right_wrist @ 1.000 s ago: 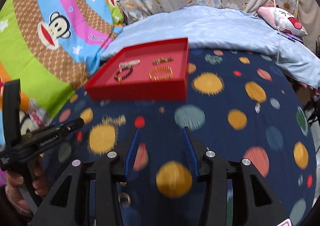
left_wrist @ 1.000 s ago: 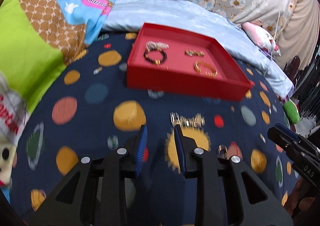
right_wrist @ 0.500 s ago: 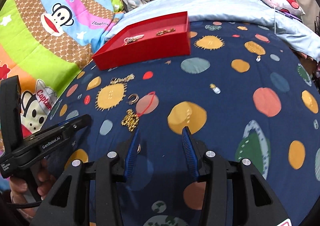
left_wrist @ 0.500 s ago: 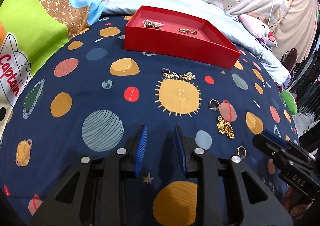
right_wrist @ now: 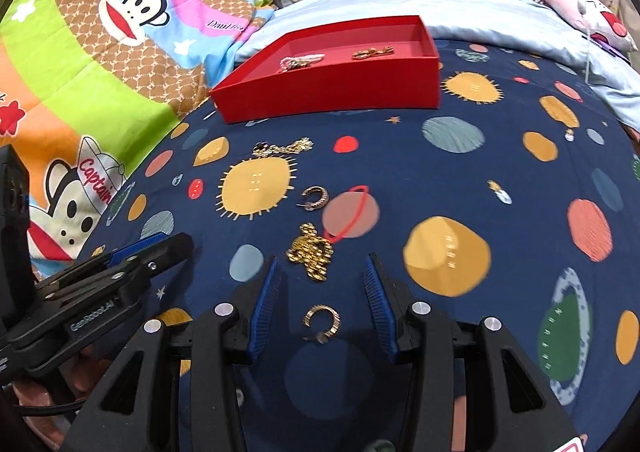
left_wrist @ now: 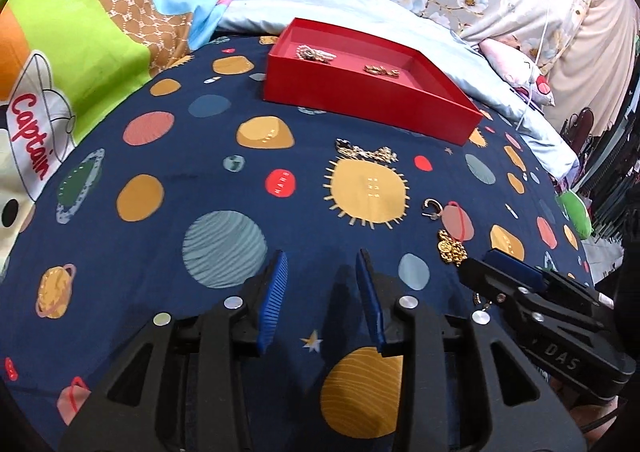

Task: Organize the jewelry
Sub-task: 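Move both tools back over the remaining chains on the cover, then grasp the gold chunky chain with the right tool while the left tool grasps the black clover necklace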

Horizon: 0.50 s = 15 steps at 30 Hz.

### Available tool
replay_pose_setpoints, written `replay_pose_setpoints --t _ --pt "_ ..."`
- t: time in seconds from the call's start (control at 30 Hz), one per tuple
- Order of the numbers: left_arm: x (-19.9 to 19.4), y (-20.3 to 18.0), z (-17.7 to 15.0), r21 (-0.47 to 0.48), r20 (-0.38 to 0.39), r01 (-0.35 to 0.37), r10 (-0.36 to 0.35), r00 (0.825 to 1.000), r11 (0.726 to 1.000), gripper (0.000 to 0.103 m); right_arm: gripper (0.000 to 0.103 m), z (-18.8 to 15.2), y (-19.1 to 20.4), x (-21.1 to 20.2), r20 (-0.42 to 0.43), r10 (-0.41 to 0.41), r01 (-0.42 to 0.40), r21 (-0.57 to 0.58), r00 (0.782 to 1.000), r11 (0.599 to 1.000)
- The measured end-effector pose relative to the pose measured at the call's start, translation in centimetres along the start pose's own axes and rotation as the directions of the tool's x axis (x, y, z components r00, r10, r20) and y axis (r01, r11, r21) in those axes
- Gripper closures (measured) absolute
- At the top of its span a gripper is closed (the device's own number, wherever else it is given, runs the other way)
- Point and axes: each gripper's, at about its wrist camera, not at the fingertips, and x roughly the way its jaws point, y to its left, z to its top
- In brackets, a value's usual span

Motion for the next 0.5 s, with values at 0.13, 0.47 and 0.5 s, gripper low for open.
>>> replay_pose_setpoints --t 0.13,0.47,0.5 --pt "-0.7 0.8 0.6 -0.011 0.013 -0.011 0.011 1.000 1.000 0.069 0.061 0.5 0.8 0.6 -0.008 -0.021 0.021 -0.028 1.000 0.999" --pt "-0.8 1.7 1.5 -0.032 0.014 -0.022 0.022 1.000 0.999 0.069 0.092 1.1 2.0 1.5 -0.014 -0.146 0.143 -0.114 0.989 0.983" --pt "-0.7 1.7 1.5 -0.031 0.010 -0.022 0.022 1.000 0.999 0.069 0.094 1.1 1.7 1.5 -0.014 -0.143 0.140 -0.107 0.990 0.984"
